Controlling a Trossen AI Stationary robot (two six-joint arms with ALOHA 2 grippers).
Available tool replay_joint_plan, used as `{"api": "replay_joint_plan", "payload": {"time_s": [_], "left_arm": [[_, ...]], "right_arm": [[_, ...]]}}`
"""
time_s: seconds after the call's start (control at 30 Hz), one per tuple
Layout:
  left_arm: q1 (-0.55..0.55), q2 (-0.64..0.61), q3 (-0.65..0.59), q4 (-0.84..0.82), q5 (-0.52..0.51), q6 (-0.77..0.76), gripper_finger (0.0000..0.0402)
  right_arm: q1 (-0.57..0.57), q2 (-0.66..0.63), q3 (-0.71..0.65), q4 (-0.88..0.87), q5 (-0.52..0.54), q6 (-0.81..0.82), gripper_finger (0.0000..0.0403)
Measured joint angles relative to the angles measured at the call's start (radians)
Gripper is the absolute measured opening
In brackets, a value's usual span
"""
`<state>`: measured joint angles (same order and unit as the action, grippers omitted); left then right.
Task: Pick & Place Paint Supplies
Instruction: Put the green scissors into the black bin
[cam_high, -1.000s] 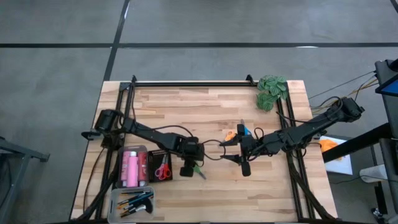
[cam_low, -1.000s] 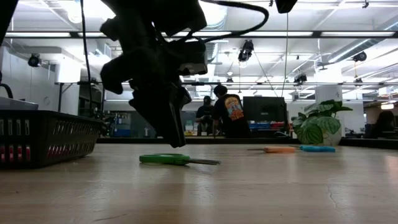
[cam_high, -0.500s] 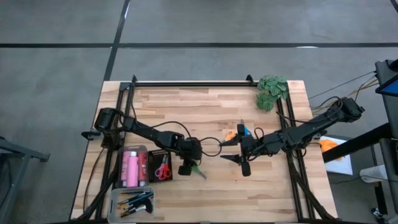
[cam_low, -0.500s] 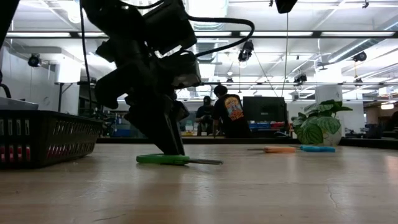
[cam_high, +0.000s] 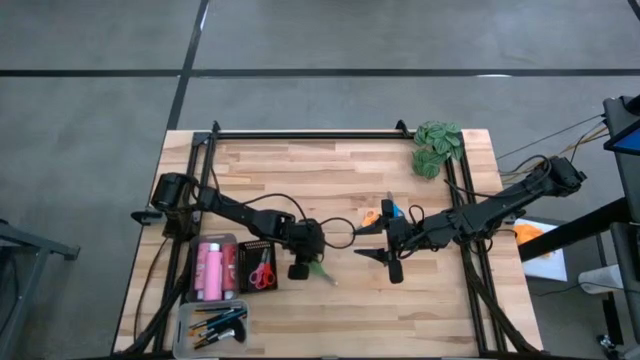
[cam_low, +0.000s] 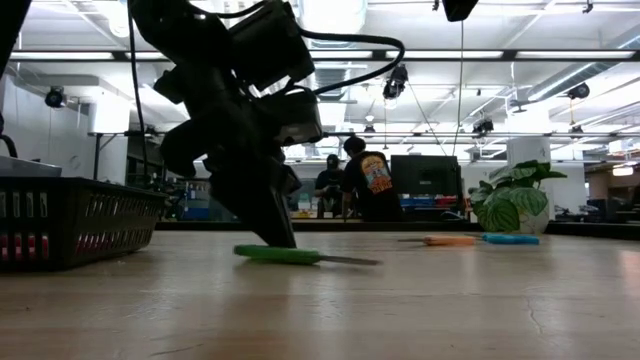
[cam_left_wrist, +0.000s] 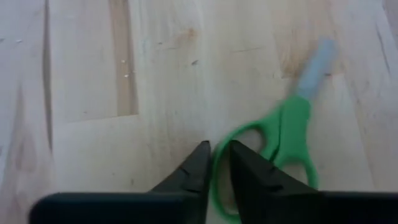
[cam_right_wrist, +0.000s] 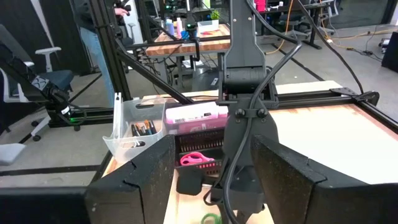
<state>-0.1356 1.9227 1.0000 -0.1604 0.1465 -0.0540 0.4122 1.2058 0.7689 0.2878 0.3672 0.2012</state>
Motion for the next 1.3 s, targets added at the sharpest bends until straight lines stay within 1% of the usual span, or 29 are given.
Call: {"api": "replay_joint_plan", "payload": {"time_s": [0.1, 0.17, 0.63, 1.0, 1.3], "left_arm": [[0.0, 0.0, -0.001, 0.003, -0.016, -0.011, 0.0021], [0.0, 0.0, -0.002, 0.005, -0.021, -0.022, 0.0007], [0.001, -0.006, -0.005, 0.009, -0.025, -0.033, 0.0004], [-0.001, -0.05, -0.009, 0.011, -0.077, -0.07, 0.0003], [-0.001, -0.053, 0.025, -0.007, -0.08, -0.102, 0.0003]], "right_arm": [[0.0, 0.0, 0.0, 0.0, 0.0, 0.0, 0.0209], [0.0, 0.0, 0.0, 0.0, 0.0, 0.0, 0.0209], [0.0, 0.0, 0.0, 0.0, 0.0, 0.0, 0.0209], [0.0, 0.0, 0.0, 0.0, 0.0, 0.0, 0.0209], [0.0, 0.0, 0.0, 0.0, 0.0, 0.0, 0.0209]]}}
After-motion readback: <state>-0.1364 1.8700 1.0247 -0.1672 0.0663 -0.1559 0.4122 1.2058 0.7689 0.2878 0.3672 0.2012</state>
